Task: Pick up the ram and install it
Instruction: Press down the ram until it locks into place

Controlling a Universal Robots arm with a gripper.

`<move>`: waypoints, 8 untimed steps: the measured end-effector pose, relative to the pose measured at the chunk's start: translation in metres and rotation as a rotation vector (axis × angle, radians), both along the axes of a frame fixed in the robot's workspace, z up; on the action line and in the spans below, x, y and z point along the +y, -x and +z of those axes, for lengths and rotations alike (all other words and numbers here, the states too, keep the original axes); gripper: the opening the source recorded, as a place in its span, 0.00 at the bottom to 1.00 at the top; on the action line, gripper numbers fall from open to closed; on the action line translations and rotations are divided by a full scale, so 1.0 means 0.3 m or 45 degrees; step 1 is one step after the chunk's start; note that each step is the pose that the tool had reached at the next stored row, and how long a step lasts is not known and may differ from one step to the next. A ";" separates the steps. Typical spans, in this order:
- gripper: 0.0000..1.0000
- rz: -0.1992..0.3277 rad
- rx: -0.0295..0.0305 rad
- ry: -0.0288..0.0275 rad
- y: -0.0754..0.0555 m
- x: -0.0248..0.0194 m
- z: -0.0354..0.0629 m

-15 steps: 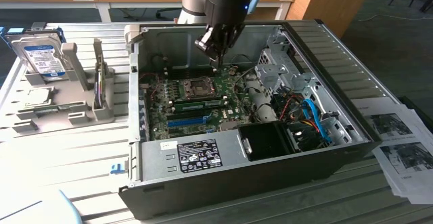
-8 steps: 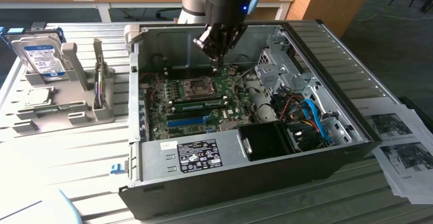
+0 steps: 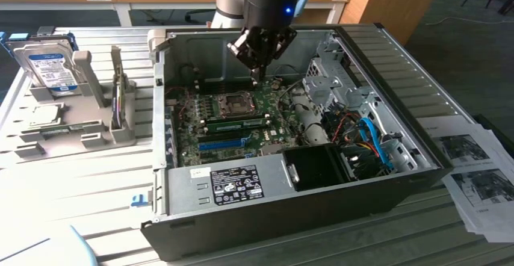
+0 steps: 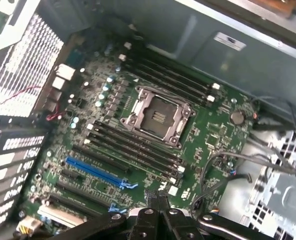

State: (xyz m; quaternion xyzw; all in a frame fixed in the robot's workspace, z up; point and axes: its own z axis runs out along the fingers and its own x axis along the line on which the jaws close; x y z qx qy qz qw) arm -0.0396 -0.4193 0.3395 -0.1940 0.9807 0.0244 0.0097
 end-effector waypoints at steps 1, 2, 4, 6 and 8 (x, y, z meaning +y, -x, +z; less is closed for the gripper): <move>0.09 -0.023 0.0000 0.0000 0.000 0.000 0.000; 0.09 -0.044 0.0001 0.0000 0.000 0.000 0.000; 0.09 -0.087 0.0001 0.0001 0.000 0.000 0.000; 0.09 -0.130 0.0001 0.0001 0.000 0.000 0.000; 0.09 -0.172 0.0000 0.0000 0.000 0.000 0.000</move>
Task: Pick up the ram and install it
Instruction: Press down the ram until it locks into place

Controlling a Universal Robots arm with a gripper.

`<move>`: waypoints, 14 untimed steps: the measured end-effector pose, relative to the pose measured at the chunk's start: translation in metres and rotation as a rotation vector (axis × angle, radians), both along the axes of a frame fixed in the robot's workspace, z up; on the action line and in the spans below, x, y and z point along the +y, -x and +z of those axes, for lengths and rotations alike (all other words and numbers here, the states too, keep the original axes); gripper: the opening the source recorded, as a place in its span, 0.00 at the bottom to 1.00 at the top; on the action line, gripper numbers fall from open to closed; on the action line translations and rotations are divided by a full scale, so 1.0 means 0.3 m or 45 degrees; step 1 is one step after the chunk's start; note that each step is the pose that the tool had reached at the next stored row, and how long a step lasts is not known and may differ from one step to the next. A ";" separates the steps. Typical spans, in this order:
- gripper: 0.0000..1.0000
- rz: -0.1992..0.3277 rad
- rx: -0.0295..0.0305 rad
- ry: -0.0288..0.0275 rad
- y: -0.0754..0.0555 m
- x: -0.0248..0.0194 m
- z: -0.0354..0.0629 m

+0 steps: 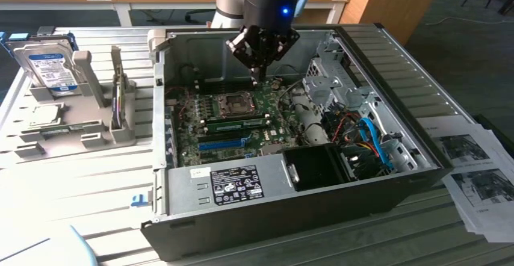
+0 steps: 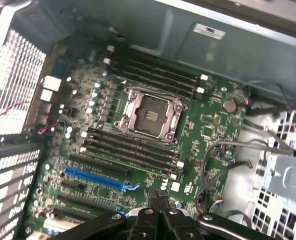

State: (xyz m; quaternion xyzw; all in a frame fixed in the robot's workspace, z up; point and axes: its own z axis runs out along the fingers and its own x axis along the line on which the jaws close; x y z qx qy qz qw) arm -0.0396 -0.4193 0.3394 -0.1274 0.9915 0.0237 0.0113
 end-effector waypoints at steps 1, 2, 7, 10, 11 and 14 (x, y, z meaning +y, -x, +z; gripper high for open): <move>0.09 -0.021 0.0001 0.0001 0.000 0.000 0.000; 0.09 -0.042 0.0001 0.0001 0.000 0.000 0.000; 0.09 -0.145 0.0000 -0.0001 0.000 0.000 0.000; 0.09 -0.200 0.0000 0.0000 0.000 0.000 -0.001; 0.09 -0.217 0.0000 0.0000 0.000 0.000 -0.001; 0.09 -0.268 0.0000 0.0000 0.000 0.000 -0.001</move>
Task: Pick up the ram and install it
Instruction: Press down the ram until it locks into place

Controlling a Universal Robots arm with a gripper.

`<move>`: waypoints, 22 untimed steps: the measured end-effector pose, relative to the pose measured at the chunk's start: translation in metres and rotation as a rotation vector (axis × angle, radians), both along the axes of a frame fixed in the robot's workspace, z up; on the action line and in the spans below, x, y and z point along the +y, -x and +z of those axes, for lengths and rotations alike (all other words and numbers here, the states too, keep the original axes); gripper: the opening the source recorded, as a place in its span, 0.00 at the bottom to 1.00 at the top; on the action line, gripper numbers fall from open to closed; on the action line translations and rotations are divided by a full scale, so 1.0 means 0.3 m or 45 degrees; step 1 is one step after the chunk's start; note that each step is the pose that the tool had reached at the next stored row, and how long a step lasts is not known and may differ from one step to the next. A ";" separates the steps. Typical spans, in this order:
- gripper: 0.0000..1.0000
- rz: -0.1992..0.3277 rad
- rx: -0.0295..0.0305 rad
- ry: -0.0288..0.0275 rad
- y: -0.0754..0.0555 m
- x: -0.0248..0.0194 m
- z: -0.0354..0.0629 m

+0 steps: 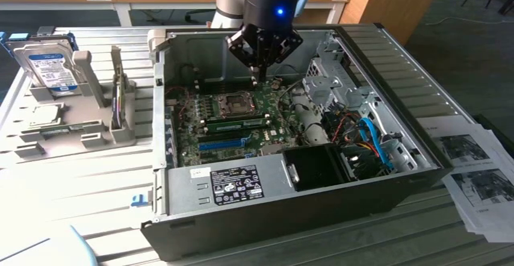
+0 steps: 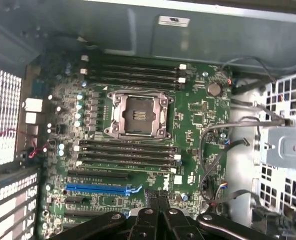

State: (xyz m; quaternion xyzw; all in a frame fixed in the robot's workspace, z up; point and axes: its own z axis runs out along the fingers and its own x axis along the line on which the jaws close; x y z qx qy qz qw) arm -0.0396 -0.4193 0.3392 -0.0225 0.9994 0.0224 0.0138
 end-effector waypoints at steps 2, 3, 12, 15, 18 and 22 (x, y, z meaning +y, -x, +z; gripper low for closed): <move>0.09 -0.028 0.0001 0.0000 0.000 0.000 0.000; 0.09 -0.030 0.0001 0.0000 0.000 0.000 0.000; 0.09 -0.030 0.0000 0.0000 0.000 0.000 0.000; 0.09 -0.031 0.0000 0.0000 0.000 0.000 0.000; 0.09 -0.031 0.0069 0.0000 0.000 0.000 0.000; 0.09 -0.031 0.0290 0.0004 0.000 0.000 0.000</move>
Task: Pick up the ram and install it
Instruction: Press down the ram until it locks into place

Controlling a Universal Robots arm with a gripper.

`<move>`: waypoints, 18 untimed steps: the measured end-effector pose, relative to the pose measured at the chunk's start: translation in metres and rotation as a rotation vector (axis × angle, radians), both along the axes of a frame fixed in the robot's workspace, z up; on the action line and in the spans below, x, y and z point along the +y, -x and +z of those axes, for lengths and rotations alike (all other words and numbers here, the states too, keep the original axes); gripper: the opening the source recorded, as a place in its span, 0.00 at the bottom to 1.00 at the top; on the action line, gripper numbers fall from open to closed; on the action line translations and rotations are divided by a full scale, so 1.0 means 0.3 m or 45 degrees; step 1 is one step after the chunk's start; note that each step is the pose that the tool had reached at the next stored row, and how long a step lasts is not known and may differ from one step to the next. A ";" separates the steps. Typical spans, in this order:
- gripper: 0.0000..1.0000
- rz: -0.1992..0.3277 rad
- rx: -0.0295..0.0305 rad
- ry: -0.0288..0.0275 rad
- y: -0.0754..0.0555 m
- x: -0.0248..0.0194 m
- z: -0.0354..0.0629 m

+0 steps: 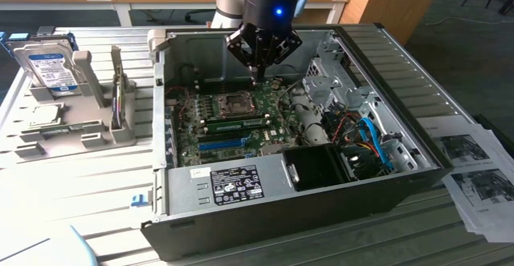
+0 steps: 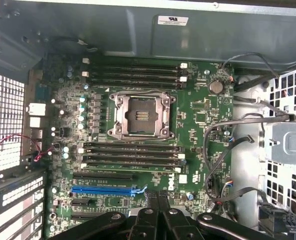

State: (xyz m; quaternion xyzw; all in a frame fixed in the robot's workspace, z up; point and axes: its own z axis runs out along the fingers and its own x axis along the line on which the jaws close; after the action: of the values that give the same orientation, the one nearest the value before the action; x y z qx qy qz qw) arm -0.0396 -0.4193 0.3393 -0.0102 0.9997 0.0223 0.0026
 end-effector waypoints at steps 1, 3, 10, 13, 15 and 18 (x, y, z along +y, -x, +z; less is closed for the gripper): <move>0.09 0.000 0.0002 0.0000 0.000 0.000 0.000; 0.09 0.000 0.0003 -0.0001 0.000 0.000 0.000; 0.09 0.000 0.0002 -0.0002 0.000 0.000 0.000; 0.09 0.000 0.0003 -0.0001 0.000 0.000 0.000; 0.09 0.000 0.0008 -0.0003 0.009 0.000 -0.001; 0.09 0.000 0.0025 -0.0002 0.029 0.000 -0.001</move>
State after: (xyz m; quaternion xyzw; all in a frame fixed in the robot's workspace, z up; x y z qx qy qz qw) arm -0.0482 -0.4193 0.3389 -0.0102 0.9997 0.0224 0.0016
